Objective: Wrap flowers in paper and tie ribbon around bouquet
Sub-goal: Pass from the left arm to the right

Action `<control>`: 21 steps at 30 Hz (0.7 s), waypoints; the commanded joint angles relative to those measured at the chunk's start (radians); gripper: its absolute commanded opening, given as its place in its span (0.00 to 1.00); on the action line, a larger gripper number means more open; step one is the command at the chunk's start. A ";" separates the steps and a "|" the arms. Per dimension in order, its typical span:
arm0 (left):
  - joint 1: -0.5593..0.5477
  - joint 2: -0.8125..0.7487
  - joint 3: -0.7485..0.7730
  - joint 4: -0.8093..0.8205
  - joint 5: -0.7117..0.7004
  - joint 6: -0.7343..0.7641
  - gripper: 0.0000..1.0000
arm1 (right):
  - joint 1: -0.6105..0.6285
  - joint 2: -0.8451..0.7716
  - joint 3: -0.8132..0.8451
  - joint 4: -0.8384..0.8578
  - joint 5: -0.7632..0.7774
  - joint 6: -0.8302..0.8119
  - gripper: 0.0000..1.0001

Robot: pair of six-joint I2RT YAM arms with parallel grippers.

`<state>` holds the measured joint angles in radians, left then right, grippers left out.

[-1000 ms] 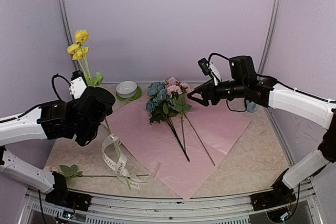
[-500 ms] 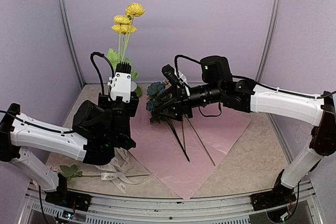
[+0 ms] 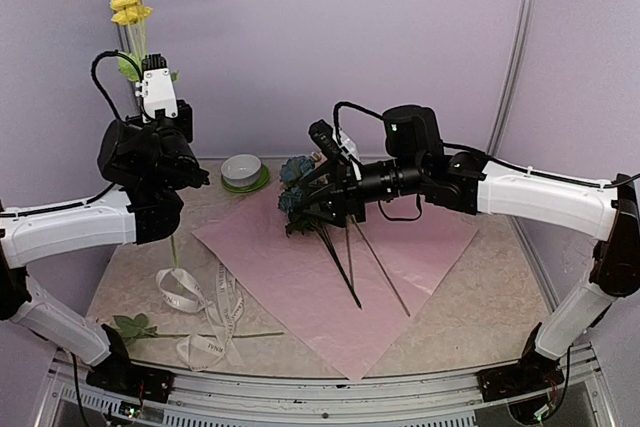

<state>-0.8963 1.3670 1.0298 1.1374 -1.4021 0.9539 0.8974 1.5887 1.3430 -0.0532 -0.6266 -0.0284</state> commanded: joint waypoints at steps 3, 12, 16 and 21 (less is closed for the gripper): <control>-0.006 0.041 0.021 0.417 0.120 0.515 0.00 | 0.005 -0.038 -0.025 0.030 0.034 -0.001 0.65; -0.126 0.069 0.155 0.047 0.033 0.066 0.00 | 0.005 -0.007 0.002 0.042 0.004 0.028 0.64; -0.129 0.008 0.372 -1.002 0.383 -0.982 0.00 | 0.002 -0.008 0.002 0.038 0.038 0.039 0.65; -0.112 0.047 0.399 -1.056 0.699 -1.186 0.00 | -0.003 -0.012 -0.007 0.055 0.049 0.082 0.68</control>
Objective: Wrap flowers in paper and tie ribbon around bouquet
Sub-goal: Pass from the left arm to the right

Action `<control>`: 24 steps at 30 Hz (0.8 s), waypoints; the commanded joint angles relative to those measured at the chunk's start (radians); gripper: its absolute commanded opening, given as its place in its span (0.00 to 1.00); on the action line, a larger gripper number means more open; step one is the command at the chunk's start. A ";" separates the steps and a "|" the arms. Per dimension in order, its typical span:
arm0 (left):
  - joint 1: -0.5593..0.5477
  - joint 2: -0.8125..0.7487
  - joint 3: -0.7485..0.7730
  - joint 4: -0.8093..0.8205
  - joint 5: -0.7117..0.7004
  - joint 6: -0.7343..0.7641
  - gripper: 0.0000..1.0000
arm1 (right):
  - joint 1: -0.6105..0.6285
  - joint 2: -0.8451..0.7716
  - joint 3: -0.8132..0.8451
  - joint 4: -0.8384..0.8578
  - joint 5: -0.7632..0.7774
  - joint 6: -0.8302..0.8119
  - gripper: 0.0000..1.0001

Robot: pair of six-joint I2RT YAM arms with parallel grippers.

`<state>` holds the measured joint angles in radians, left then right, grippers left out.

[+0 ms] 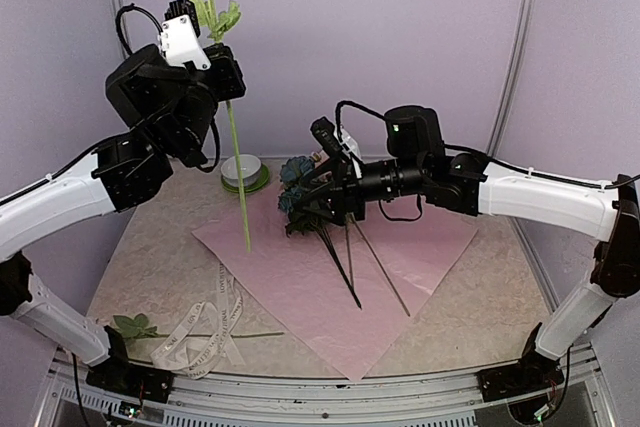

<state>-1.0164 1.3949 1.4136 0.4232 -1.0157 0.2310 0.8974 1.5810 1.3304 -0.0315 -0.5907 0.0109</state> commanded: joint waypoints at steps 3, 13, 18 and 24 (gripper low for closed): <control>0.005 0.035 -0.011 -0.300 0.445 -0.518 0.00 | -0.006 -0.002 0.000 0.076 0.013 0.093 0.74; 0.007 -0.021 -0.183 -0.068 0.615 -0.670 0.00 | -0.006 0.117 0.060 0.209 -0.008 0.254 0.81; 0.010 -0.027 -0.228 -0.059 0.660 -0.739 0.00 | -0.019 0.161 0.093 0.174 0.072 0.307 0.06; 0.014 -0.035 -0.248 -0.286 0.447 -0.841 0.75 | -0.121 0.144 0.041 0.076 0.117 0.462 0.00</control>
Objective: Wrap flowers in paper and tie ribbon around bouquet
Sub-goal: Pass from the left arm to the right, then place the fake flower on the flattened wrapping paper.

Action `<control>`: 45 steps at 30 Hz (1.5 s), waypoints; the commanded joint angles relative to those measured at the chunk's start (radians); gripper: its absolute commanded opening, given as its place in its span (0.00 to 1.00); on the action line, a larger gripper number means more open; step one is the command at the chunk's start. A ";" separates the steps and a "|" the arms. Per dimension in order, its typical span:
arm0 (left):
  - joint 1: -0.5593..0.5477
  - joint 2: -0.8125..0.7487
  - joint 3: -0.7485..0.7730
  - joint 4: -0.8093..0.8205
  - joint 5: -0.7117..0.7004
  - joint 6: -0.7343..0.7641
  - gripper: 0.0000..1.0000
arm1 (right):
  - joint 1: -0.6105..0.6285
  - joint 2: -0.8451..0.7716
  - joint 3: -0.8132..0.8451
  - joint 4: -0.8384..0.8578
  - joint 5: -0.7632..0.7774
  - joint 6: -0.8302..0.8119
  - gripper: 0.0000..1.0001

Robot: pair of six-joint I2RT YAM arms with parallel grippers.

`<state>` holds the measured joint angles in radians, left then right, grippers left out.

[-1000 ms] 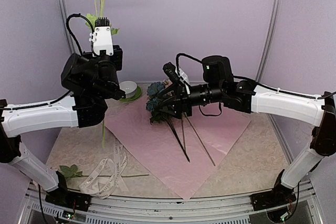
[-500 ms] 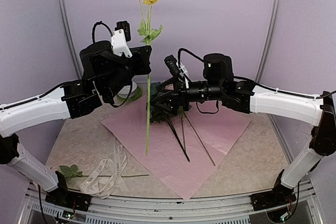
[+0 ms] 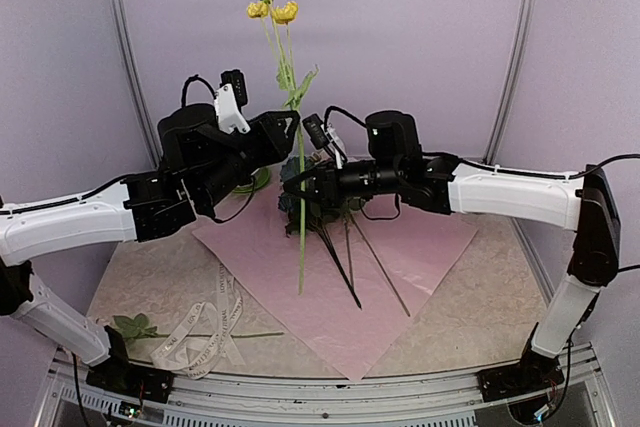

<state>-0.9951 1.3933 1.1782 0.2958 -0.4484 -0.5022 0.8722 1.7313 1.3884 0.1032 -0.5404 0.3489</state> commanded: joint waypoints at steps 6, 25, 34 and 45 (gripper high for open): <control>0.023 -0.001 -0.033 -0.622 -0.323 -0.411 0.95 | -0.150 0.013 -0.065 -0.319 0.155 0.010 0.00; 0.014 -0.200 -0.440 -1.380 -0.125 -1.396 0.93 | -0.185 0.175 0.069 -0.540 0.307 -0.071 0.45; 0.036 -0.214 -0.521 -1.592 -0.061 -1.677 0.99 | -0.155 0.102 0.015 -0.503 0.302 -0.103 0.46; 0.211 -0.372 -0.648 -1.492 0.036 -1.568 0.99 | -0.146 0.065 -0.018 -0.464 0.233 -0.113 0.45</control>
<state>-0.7933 1.0012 0.5442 -1.1259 -0.4767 -2.0476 0.7177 1.8359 1.3880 -0.3901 -0.2722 0.2481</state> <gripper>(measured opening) 0.986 0.447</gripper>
